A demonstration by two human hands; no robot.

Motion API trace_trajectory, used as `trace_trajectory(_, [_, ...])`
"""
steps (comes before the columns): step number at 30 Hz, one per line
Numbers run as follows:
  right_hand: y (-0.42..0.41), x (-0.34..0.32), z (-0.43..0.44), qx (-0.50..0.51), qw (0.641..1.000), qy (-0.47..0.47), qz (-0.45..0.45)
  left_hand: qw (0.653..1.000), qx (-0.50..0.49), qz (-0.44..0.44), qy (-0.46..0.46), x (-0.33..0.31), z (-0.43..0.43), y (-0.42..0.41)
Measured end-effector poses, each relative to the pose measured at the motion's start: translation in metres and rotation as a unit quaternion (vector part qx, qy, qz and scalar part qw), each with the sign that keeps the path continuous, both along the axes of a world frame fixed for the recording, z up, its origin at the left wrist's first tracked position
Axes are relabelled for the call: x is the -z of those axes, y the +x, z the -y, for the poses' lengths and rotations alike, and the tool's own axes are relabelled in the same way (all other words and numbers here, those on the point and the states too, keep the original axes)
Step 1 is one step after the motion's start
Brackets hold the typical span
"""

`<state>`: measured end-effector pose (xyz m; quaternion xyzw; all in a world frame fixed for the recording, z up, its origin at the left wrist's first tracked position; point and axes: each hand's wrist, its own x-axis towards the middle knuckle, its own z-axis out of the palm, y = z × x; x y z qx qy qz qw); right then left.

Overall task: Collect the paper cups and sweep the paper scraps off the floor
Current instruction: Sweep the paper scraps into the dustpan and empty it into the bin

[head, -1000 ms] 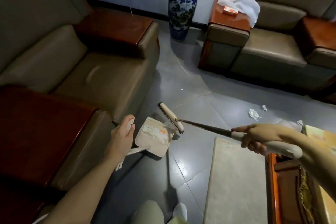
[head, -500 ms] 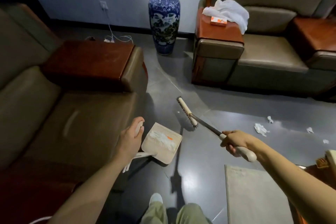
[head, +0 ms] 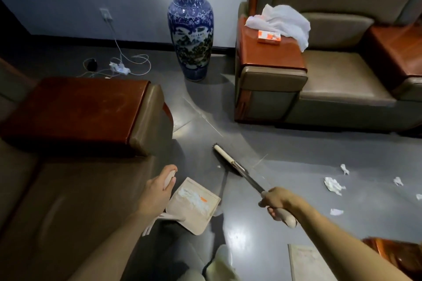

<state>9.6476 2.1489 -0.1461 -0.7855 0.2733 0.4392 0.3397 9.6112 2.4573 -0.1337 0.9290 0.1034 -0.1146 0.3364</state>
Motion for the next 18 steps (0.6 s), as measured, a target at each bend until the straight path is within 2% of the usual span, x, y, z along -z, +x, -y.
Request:
trace_trajectory(3, [0.01, 0.002, -0.012, 0.034, 0.997, 0.025, -0.059, 1.0, -0.003, -0.014, -0.005, 0.002, 0.0, 0.033])
trace_trajectory(5, [0.009, 0.004, -0.025, 0.008, 0.996, 0.037, -0.079, 1.0, 0.002, -0.013, -0.001, 0.001, -0.004, 0.051])
trace_trajectory(8, [0.002, 0.0, -0.042, -0.058, 0.996, 0.029, -0.063, 1.0, 0.001, -0.002, -0.012, 0.0, -0.015, 0.072])
trace_trajectory(14, [-0.001, -0.027, -0.054, -0.057, 0.993, 0.041, -0.091, 0.998, 0.057, 0.015, -0.024, 0.001, -0.023, 0.085])
trace_trajectory(18, [0.003, -0.049, -0.043, 0.109, 0.969, 0.129, -0.177, 0.994, 0.099, 0.025, -0.033, 0.004, -0.023, 0.086])
